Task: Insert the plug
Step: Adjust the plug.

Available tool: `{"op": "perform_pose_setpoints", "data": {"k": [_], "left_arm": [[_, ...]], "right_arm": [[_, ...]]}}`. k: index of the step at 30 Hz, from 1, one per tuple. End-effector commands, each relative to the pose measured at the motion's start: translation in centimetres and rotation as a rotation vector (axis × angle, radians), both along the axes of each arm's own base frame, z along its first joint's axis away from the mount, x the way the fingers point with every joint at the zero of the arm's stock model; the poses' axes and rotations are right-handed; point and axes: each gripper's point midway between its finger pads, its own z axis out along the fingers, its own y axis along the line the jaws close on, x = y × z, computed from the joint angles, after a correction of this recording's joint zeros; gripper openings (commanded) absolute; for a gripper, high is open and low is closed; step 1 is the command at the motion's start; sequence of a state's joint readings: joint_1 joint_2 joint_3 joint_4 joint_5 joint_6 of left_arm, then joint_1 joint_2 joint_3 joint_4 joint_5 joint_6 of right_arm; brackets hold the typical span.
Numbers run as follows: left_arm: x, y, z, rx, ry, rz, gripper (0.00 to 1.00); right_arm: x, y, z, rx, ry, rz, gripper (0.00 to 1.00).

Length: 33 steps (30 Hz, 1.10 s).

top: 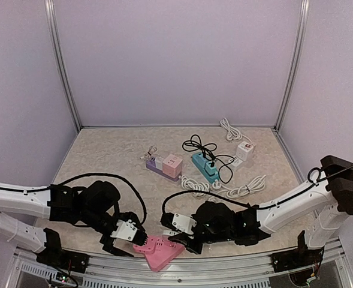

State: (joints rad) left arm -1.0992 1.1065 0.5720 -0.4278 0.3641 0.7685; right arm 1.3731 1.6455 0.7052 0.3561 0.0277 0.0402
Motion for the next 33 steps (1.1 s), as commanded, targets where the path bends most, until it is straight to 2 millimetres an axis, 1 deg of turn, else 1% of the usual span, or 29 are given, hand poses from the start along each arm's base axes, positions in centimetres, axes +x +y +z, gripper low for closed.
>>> {"op": "perform_pose_setpoints", "data": {"k": [1, 3, 4, 6, 7, 10, 14, 16, 18, 20, 23, 24, 25, 27, 29, 31, 32, 33], "left_arm": [[0.0, -2.6, 0.5, -0.086, -0.119, -0.055, 0.87], [-0.6, -3.0, -0.2, -0.07, -0.111, -0.053, 0.87], [-0.5, -3.1, -0.7, -0.06, -0.106, -0.037, 0.87], [-0.4, -3.6, -1.0, -0.074, -0.121, -0.019, 0.84], [-0.7, -3.7, -1.2, -0.082, -0.134, -0.036, 0.81], [-1.7, -3.6, -2.0, -0.077, -0.121, -0.058, 0.73], [-2.3, -2.6, -3.6, -0.046, -0.101, -0.074, 0.68], [-2.2, -2.4, -4.0, -0.04, -0.103, -0.072, 0.63], [-2.0, -2.4, -4.2, -0.044, -0.107, -0.063, 0.63], [-1.5, -2.8, -3.9, -0.065, -0.133, -0.061, 0.63], [-1.1, -3.2, -2.9, -0.079, -0.15, -0.044, 0.71], [-0.9, -3.5, -2.0, -0.095, -0.148, -0.026, 0.73], [-0.6, -3.9, -1.1, -0.112, -0.142, 0.001, 0.75], [0.3, -5.0, 1.4, -0.175, -0.127, 0.087, 0.8], [1.4, -5.9, 4.1, -0.255, -0.1, 0.177, 0.82], [2.3, -6.4, 6.2, -0.323, -0.023, 0.242, 0.82], [3.5, -6.4, 7.0, -0.35, 0.041, 0.3, 0.81], [4.0, -7.0, 8.5, -0.408, 0.108, 0.336, 0.79]], "right_arm": [[0.0, -1.6, -1.6, -0.073, -0.055, -0.023, 0.0], [-0.1, -1.7, -1.6, -0.067, -0.053, -0.017, 0.0], [-0.2, -1.7, -1.6, -0.065, -0.053, -0.015, 0.0], [-0.2, -1.8, -1.6, -0.065, -0.054, -0.016, 0.0], [-0.3, -1.8, -1.6, -0.065, -0.055, -0.016, 0.0], [-0.8, -1.6, -1.8, -0.072, -0.085, 0.019, 0.0], [-1.8, -1.4, -2.0, -0.091, -0.104, 0.04, 0.0], [-2.2, -1.4, -1.6, -0.094, -0.115, 0.037, 0.0], [-2.4, -1.3, -0.8, -0.083, -0.127, 0.029, 0.0], [-2.0, -1.3, 0.2, -0.068, -0.13, -0.004, 0.0], [-0.8, -1.2, 2.8, -0.008, -0.103, -0.067, 0.0], [-0.3, -1.3, 3.9, 0.015, -0.095, -0.089, 0.0], [0.5, -1.5, 5.4, 0.049, -0.094, -0.118, 0.0], [1.8, -2.2, 8.0, 0.105, -0.101, -0.171, 0.0], [2.4, -2.8, 10.5, 0.18, -0.11, -0.195, 0.0], [2.7, -3.1, 13.0, 0.264, -0.106, -0.206, 0.0], [2.8, -3.2, 14.0, 0.3, -0.107, -0.213, 0.0], [3.0, -3.3, 14.9, 0.327, -0.114, -0.223, 0.0]]}}
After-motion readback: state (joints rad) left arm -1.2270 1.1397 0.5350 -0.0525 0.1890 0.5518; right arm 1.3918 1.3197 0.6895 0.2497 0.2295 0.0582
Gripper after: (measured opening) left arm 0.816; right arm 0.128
